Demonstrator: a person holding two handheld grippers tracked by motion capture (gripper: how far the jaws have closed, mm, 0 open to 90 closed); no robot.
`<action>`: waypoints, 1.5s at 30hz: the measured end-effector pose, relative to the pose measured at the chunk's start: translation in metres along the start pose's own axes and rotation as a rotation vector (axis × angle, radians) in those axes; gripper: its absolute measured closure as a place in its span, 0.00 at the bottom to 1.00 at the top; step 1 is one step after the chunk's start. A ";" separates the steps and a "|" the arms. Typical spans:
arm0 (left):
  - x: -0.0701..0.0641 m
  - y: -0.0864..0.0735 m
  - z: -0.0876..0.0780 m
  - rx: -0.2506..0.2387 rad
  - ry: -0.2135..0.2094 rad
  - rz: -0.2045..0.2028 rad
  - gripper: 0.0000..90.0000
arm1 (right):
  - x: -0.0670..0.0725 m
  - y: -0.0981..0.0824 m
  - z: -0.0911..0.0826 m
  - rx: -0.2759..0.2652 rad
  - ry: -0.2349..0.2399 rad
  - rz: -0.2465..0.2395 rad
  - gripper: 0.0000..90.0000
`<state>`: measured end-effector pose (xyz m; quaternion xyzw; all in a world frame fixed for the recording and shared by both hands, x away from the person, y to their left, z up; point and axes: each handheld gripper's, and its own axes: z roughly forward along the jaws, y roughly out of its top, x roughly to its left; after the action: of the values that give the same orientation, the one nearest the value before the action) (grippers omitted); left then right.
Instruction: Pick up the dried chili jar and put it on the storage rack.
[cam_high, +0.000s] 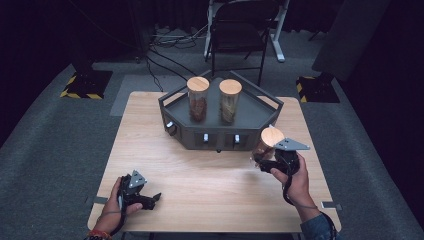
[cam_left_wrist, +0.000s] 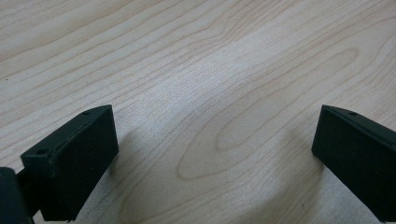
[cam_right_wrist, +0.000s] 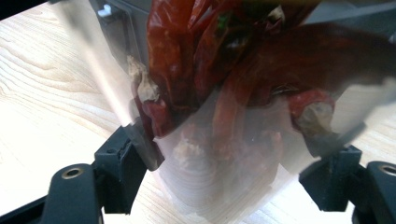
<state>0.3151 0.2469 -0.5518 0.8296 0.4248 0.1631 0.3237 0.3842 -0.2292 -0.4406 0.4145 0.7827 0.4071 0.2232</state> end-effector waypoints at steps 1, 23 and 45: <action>0.000 0.000 0.000 0.000 0.000 0.000 0.00 | 0.000 0.002 -0.001 0.000 -0.002 -0.002 0.29; 0.000 0.000 0.000 -0.001 0.001 0.000 0.00 | -0.011 0.056 -0.029 -0.045 -0.025 -0.038 0.29; 0.000 0.000 0.000 0.000 0.000 0.000 0.00 | -0.018 0.089 -0.030 -0.056 -0.038 -0.041 0.29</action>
<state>0.3151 0.2469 -0.5518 0.8296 0.4248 0.1631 0.3237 0.4150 -0.2288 -0.3503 0.3996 0.7748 0.4164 0.2580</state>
